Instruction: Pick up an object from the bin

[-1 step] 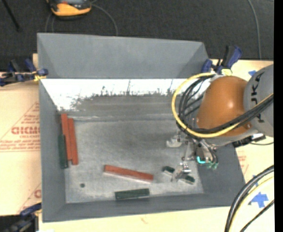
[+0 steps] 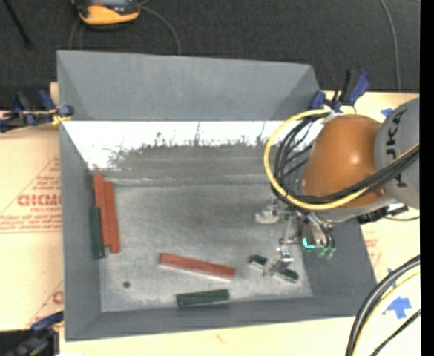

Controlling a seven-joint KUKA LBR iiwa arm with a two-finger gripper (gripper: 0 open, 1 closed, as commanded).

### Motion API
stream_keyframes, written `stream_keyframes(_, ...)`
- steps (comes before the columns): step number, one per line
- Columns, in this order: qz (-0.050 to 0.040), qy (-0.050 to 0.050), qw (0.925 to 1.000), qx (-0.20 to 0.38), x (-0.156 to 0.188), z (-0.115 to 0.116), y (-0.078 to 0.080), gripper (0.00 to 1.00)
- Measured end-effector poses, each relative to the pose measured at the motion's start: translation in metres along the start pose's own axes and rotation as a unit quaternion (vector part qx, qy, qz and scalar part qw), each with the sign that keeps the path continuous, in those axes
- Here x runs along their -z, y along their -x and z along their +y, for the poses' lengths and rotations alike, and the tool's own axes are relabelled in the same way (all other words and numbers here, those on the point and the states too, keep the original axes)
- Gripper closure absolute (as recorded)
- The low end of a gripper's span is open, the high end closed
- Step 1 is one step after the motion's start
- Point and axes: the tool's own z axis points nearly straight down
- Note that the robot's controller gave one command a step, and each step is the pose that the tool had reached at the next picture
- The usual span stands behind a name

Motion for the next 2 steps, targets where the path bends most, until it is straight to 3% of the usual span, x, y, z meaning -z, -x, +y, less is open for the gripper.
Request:
stream_keyframes(1,-0.001,0.003,0.9986,-0.054,-0.0749,-0.03,0.0036,1.0)
stream_keyframes(2,-0.001,0.002,0.9986,-0.053,-0.0748,-0.03,0.0036,1.0)
